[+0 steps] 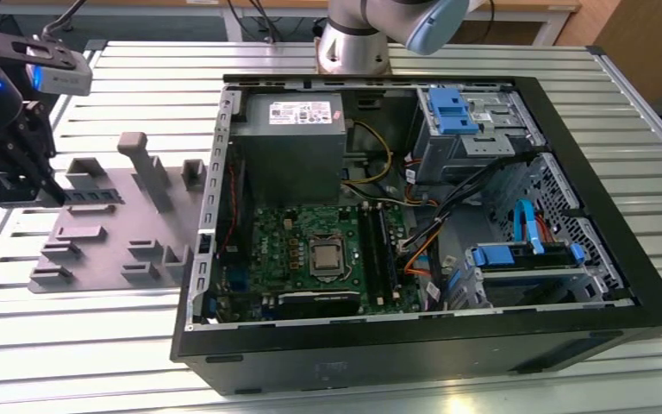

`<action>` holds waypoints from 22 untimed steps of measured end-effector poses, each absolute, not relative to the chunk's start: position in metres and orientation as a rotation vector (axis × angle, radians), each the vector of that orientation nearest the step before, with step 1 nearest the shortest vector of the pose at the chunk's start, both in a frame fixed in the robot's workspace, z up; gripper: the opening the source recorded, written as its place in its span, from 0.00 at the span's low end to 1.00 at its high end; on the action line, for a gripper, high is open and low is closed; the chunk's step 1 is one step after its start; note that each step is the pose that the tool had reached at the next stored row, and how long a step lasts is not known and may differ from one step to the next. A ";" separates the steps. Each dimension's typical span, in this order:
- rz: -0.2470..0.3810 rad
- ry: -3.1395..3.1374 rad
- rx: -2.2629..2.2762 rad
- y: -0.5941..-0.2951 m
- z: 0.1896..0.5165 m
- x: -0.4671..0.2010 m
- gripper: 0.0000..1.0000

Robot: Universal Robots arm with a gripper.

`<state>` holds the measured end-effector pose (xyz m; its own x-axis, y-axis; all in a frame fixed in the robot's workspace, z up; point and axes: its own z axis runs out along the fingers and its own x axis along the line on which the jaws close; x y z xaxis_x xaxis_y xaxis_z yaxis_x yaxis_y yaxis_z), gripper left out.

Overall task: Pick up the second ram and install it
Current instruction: 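Pick up the second ram and move it above second insertion slot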

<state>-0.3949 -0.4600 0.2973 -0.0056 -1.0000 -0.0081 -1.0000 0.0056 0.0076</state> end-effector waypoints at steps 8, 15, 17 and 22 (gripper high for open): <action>0.017 2.227 -2.215 -0.460 0.300 -0.395 0.14; 0.018 2.227 -2.215 -0.460 0.303 -0.395 0.14; 0.017 2.227 -2.215 -0.460 0.304 -0.395 0.14; 0.018 2.227 -2.215 -0.460 0.305 -0.395 0.14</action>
